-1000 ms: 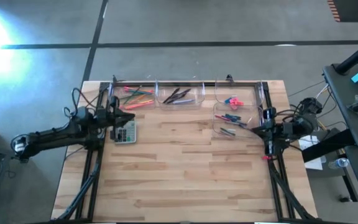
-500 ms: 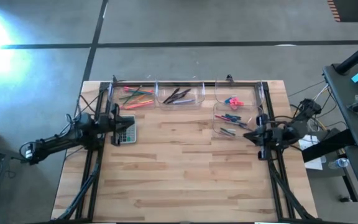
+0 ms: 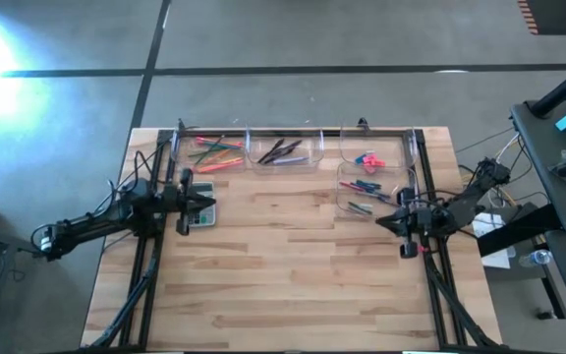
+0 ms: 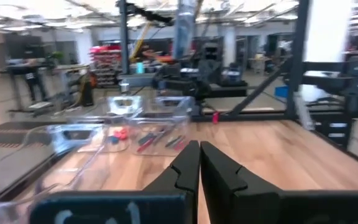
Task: Sort crayons/erasers/pens/pencils in bins
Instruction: Return to Home Position
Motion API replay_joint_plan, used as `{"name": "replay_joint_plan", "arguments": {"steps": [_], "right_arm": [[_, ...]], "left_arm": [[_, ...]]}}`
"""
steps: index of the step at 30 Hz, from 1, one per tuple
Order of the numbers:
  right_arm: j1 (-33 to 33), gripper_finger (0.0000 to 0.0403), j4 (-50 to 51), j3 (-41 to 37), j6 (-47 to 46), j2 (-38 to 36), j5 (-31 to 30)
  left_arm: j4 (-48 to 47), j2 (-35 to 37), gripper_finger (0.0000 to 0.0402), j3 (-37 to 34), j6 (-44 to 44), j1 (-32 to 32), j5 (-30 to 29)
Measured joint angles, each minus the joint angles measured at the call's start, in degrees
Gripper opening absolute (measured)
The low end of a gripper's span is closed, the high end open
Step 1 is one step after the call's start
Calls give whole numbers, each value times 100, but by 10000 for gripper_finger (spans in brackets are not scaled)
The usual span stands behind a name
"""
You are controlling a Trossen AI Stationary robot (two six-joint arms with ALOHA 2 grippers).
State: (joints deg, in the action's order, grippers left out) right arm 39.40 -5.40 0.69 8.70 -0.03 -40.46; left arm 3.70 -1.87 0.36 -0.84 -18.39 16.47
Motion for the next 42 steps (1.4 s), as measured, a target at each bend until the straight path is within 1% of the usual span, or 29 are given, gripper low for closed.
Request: {"name": "replay_joint_plan", "arguments": {"steps": [2,5,8,10,13,16,21,23,27,31,37,38,42], "right_arm": [[-42,8,104,0,-129,0,191],[-133,8,126,0,-142,0,205],[-364,8,129,0,39,0,214],[-609,8,142,0,118,0,394],[-1113,8,154,0,132,0,1150],[-1748,8,178,0,59,0,1629],[-2760,8,306,0,-189,0,2812],[-3073,8,365,0,-315,0,3200],[-3494,8,410,-2,-422,0,3650],[-3713,8,411,-2,-423,9,3647],[-3732,8,405,-4,-511,12,3638],[-3732,8,405,-4,-511,22,3565],[-3741,8,321,-2,-778,226,2860]], "left_arm": [[33,17,0,-2,-5,1,197],[32,43,0,-2,-1,0,248],[32,43,0,-3,-6,0,251],[32,41,0,-4,-63,0,249],[32,41,0,-7,-105,1,250],[32,48,0,-7,-105,0,275],[34,50,0,-9,-105,2,579],[32,33,0,-9,-105,0,586],[27,15,0,-11,-108,0,597],[31,21,0,-11,-271,2,719],[42,50,0,-11,-101,0,959],[44,50,0,-11,-91,1,960],[80,50,0,-13,248,2,970]]}}
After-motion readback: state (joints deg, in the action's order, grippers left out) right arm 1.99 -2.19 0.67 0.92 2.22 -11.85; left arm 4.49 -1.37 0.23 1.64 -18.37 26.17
